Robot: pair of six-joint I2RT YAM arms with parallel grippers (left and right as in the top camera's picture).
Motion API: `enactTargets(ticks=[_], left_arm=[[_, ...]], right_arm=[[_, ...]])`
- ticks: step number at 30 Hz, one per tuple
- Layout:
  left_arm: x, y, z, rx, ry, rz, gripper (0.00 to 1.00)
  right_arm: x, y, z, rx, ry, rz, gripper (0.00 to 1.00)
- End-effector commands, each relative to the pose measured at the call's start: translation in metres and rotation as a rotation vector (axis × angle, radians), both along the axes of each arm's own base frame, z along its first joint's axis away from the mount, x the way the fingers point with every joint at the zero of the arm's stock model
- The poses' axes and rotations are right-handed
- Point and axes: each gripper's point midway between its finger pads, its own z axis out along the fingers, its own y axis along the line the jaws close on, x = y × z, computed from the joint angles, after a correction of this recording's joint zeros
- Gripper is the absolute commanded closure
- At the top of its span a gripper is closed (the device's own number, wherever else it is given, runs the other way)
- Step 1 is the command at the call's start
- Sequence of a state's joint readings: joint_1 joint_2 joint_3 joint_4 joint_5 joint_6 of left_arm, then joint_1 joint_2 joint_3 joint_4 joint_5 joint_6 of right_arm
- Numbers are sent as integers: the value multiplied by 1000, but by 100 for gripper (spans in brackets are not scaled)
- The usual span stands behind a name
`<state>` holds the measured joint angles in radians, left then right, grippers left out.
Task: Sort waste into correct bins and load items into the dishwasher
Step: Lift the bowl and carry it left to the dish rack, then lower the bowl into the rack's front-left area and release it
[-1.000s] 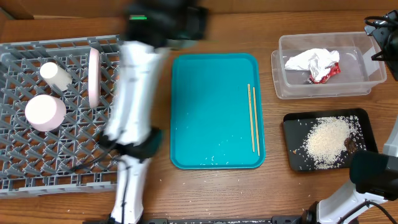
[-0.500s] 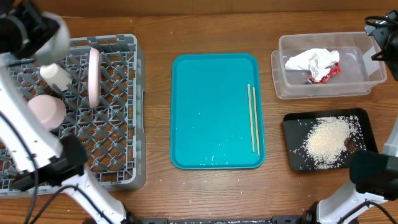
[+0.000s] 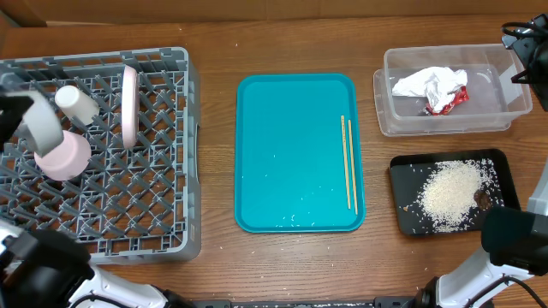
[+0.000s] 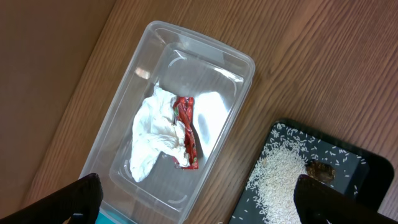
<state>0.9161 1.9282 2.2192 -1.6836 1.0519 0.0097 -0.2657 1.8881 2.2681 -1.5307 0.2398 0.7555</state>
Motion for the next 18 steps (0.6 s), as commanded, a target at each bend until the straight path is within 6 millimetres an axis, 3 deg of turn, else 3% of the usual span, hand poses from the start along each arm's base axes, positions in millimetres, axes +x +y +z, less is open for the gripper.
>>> enactTargets(ticks=[1, 7, 10, 15, 18], left_arm=[[-6, -1, -5, -162, -214, -40, 96], [-31, 10, -65, -313, -204, 43, 96], [-51, 27, -89, -366, -215, 137, 96], [-87, 66, -111, -386, -251, 303, 96], [-97, 76, -120, -402, -249, 350, 96]], right_arm=[[-2, -1, 11, -16, -31, -6, 0], [-2, -1, 11, -16, -31, -6, 0], [-2, -1, 11, -16, -31, -6, 0], [-2, -1, 11, -16, -31, -6, 0], [-2, -1, 11, -16, -31, -6, 0]])
